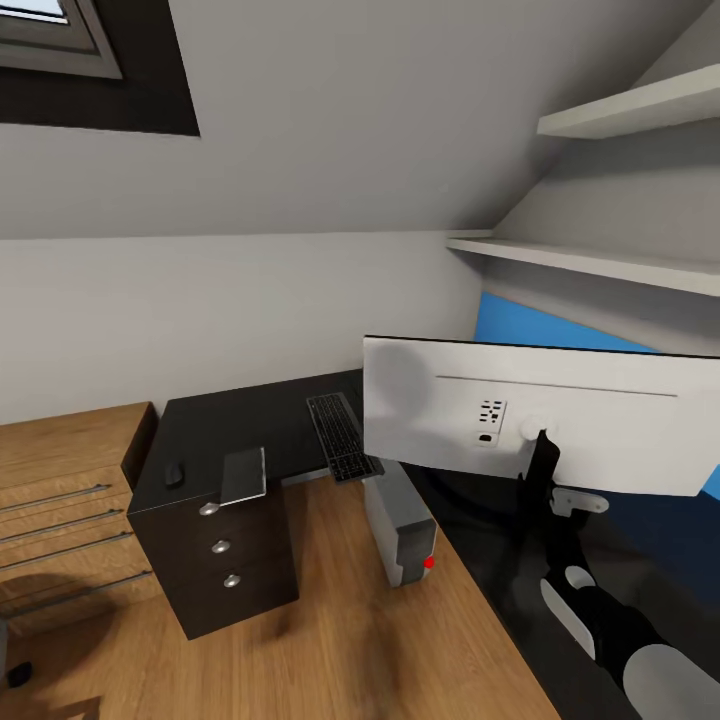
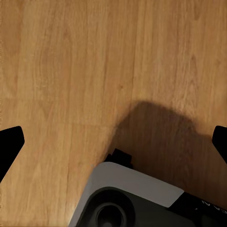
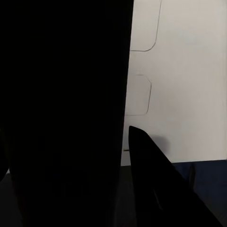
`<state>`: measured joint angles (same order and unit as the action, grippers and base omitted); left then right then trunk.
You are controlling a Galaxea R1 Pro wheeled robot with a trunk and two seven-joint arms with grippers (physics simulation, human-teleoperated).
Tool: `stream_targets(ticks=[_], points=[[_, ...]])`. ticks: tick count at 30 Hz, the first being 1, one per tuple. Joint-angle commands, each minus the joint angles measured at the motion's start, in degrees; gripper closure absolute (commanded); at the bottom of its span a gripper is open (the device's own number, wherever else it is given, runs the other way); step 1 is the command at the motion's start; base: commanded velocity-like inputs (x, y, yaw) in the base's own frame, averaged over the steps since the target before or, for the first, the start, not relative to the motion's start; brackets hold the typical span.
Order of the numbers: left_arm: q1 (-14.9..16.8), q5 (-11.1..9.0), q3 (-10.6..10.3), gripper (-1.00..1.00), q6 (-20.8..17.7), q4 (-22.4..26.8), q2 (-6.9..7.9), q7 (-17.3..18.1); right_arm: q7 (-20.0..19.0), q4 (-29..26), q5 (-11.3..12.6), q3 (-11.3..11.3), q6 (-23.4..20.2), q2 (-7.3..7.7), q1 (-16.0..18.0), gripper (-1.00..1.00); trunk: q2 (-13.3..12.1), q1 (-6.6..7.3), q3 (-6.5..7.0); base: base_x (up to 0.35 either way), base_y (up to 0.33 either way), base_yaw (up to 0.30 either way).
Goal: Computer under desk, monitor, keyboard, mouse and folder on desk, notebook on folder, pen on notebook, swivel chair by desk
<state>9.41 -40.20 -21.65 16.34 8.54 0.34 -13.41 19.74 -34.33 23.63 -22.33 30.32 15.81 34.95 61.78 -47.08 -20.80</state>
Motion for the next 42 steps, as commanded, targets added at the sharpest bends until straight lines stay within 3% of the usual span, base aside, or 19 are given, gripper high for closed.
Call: stream_targets(ticks=[1, 42], points=[[0.02, -0.31, -0.50, -1.00, 0.10, 0.07, 0.06, -0.37, 0.30, 0.04, 0.80, -0.61, 0.27, 0.09, 0.04, 1.00, 0.04, 0.00, -0.07, 0.000, 0.000, 0.000], [0.02, -0.49, -0.41, -1.00, 0.10, 0.08, 0.72, -0.39, 0.21, 0.05, 0.80, -0.61, 0.97, 0.18, 0.03, 1.00, 0.04, 0.00, -0.07, 0.000, 0.000, 0.000]])
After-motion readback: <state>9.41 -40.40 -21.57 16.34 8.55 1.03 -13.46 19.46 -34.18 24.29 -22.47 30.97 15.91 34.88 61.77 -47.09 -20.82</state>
